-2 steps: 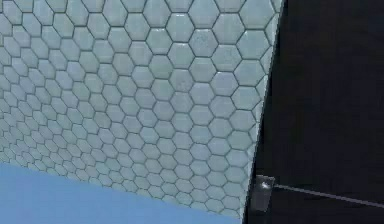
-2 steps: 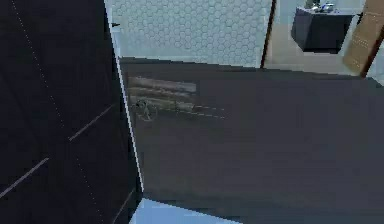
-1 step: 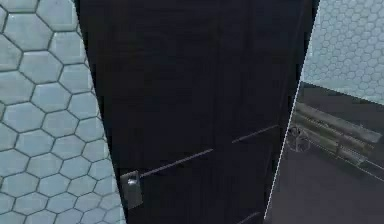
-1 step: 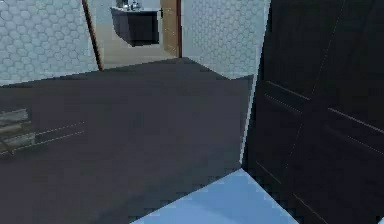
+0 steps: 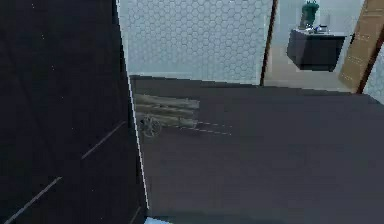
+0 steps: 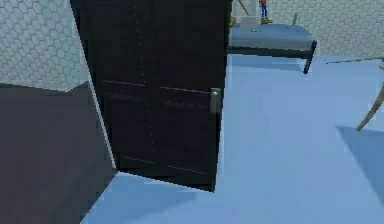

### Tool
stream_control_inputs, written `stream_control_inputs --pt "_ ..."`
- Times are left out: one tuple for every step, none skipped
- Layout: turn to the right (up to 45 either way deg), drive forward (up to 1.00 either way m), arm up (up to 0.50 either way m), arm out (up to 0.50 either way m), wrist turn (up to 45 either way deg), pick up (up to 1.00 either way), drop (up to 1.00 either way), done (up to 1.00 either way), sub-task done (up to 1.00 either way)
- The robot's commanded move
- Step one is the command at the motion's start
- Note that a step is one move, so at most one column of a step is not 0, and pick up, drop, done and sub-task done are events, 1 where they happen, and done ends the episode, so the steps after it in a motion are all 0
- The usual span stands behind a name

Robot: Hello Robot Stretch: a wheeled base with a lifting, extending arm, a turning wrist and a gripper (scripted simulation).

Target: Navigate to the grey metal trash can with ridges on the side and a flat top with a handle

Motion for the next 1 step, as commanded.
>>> stream_control_inputs --pt "27.0 0.0 0.0 0.0 0.0 0.0 0.0 0.0 0.0"
